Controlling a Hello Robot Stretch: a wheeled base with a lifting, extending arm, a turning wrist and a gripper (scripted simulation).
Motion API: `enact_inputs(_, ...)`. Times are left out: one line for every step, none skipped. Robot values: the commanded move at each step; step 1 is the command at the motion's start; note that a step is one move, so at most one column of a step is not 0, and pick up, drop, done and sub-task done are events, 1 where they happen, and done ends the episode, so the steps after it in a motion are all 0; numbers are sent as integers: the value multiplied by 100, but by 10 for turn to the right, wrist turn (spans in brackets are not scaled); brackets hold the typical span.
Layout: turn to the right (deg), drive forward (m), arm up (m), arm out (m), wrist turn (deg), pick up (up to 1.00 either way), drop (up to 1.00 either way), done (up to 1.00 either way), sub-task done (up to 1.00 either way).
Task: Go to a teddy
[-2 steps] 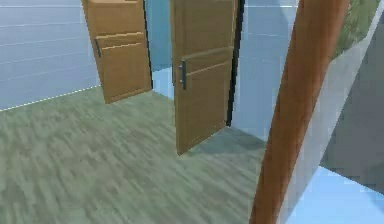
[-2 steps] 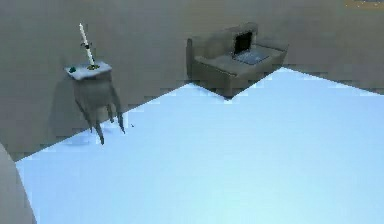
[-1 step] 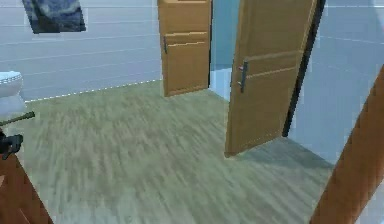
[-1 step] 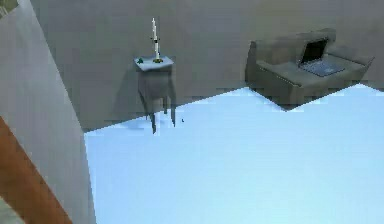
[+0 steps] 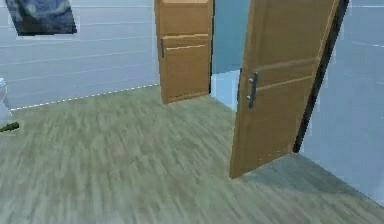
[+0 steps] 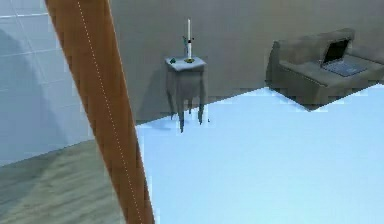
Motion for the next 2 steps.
enact_inputs(-90, 0, 0, 0, 0, 0, 0, 0, 0)
enact_inputs(0, 100, 0, 0, 0, 0, 0, 0, 0)
